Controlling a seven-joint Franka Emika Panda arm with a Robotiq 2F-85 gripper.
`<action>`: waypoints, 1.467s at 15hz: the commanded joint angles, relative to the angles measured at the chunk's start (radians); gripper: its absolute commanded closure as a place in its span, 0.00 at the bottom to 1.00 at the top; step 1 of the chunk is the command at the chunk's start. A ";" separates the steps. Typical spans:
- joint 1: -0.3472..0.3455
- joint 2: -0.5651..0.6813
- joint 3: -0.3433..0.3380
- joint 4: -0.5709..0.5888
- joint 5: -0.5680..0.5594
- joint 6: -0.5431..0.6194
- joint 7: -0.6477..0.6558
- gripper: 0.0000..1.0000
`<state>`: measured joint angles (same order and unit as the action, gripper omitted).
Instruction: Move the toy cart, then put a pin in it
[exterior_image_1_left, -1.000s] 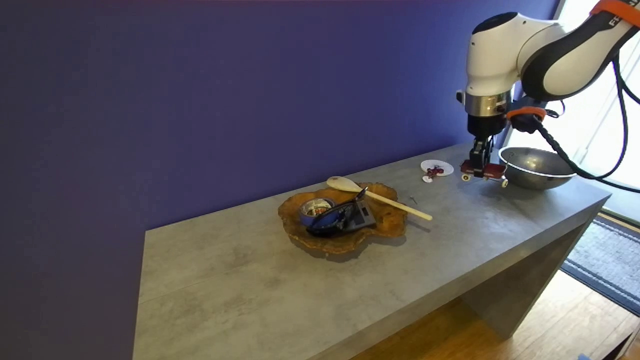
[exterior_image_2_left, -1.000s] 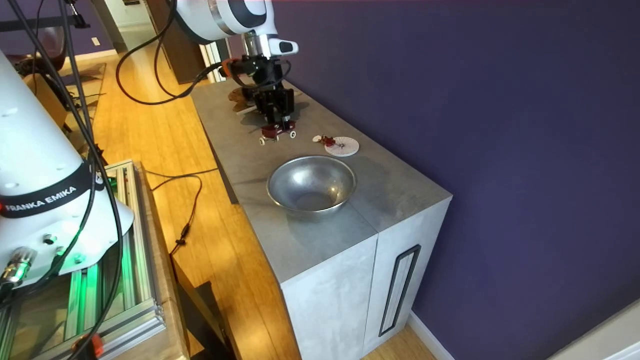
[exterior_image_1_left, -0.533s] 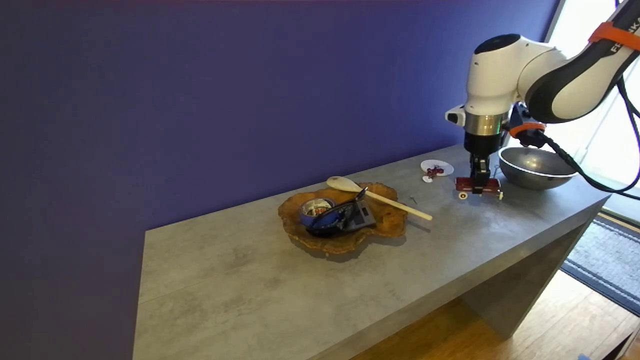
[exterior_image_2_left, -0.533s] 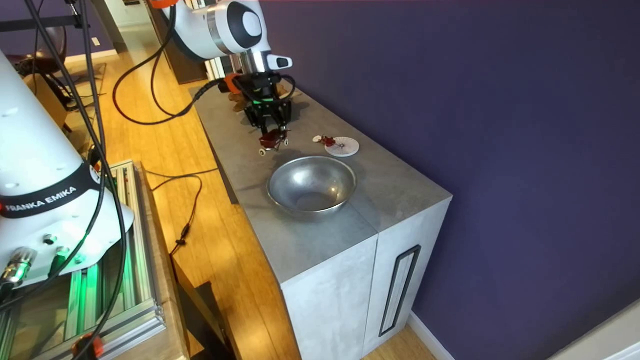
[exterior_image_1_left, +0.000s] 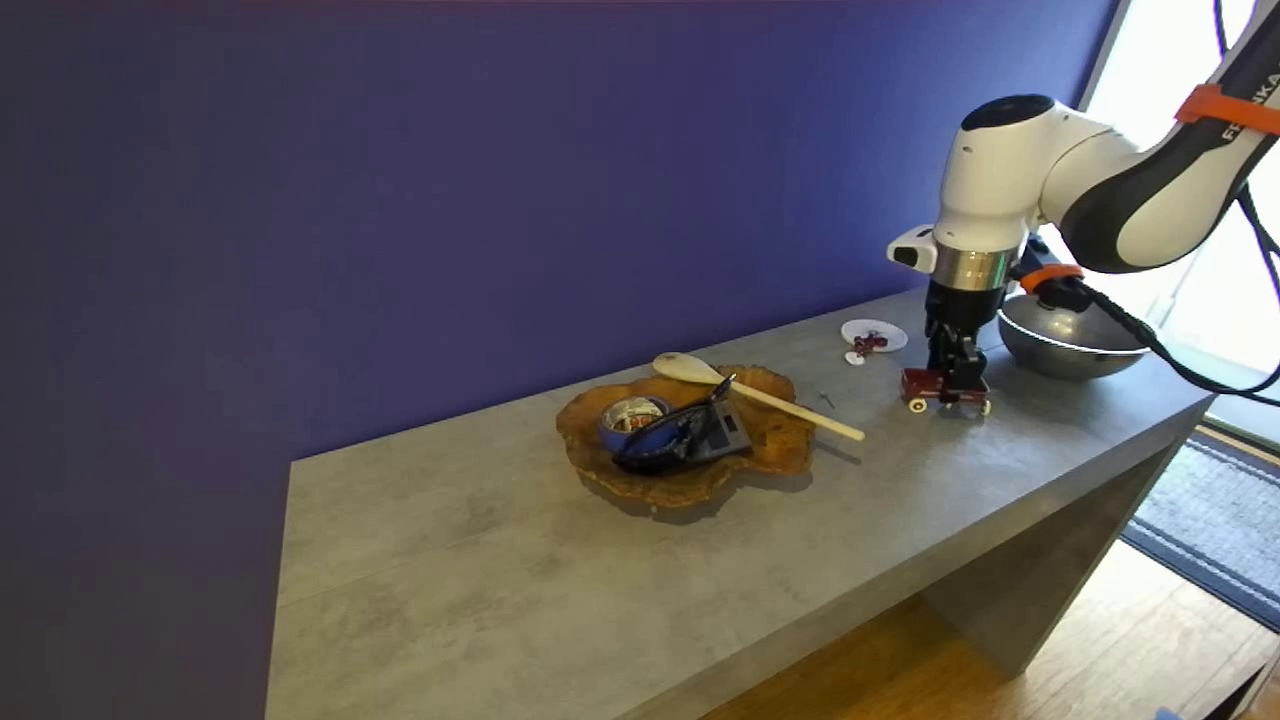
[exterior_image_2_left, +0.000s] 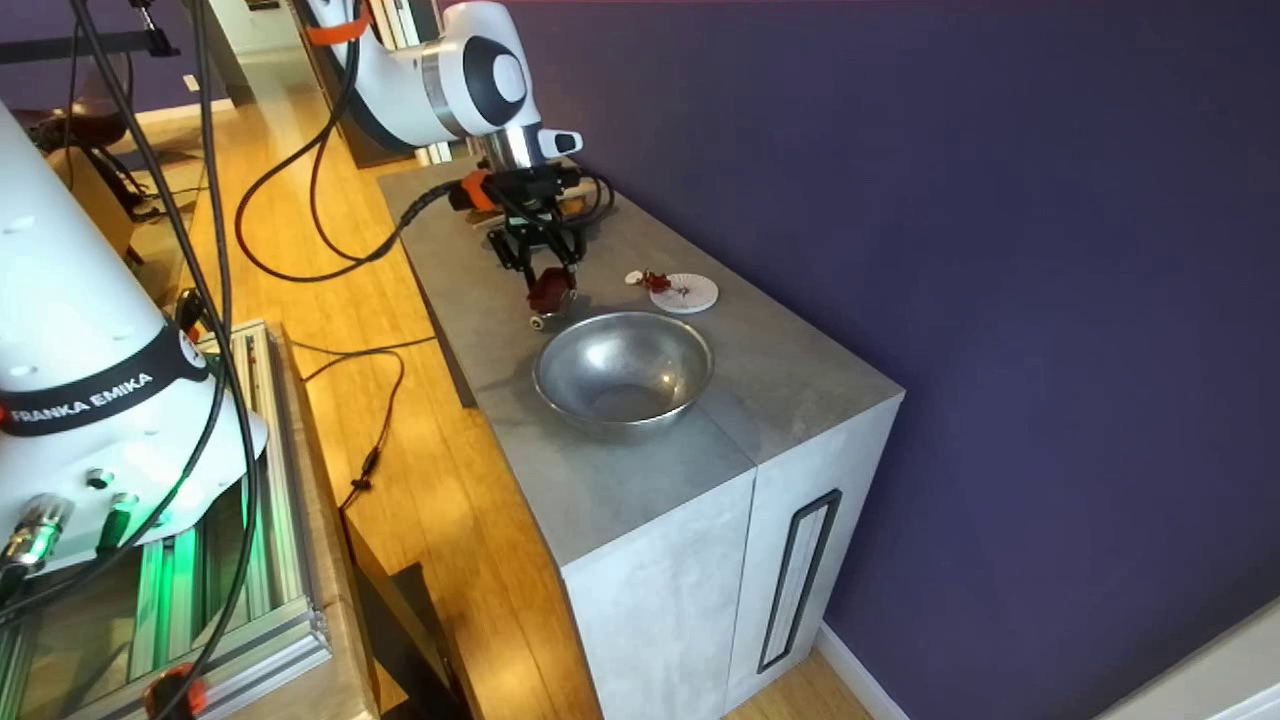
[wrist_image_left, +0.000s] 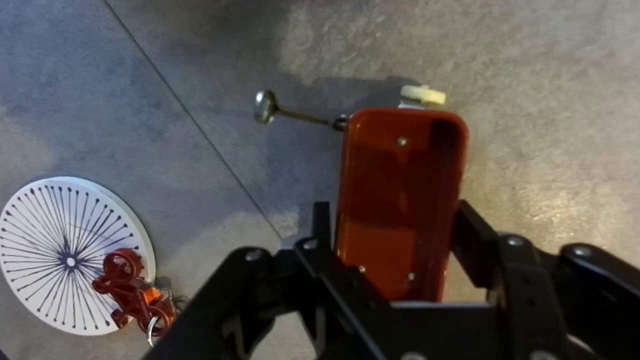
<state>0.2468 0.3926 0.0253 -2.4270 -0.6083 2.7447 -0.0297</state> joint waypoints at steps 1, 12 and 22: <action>-0.013 -0.014 -0.004 -0.018 -0.010 0.043 -0.024 0.06; -0.068 -0.089 0.180 0.033 0.447 -0.069 -0.039 0.00; -0.015 -0.022 0.152 0.109 0.473 -0.030 0.098 0.00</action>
<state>0.2225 0.3248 0.1759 -2.3574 -0.1899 2.7064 0.0287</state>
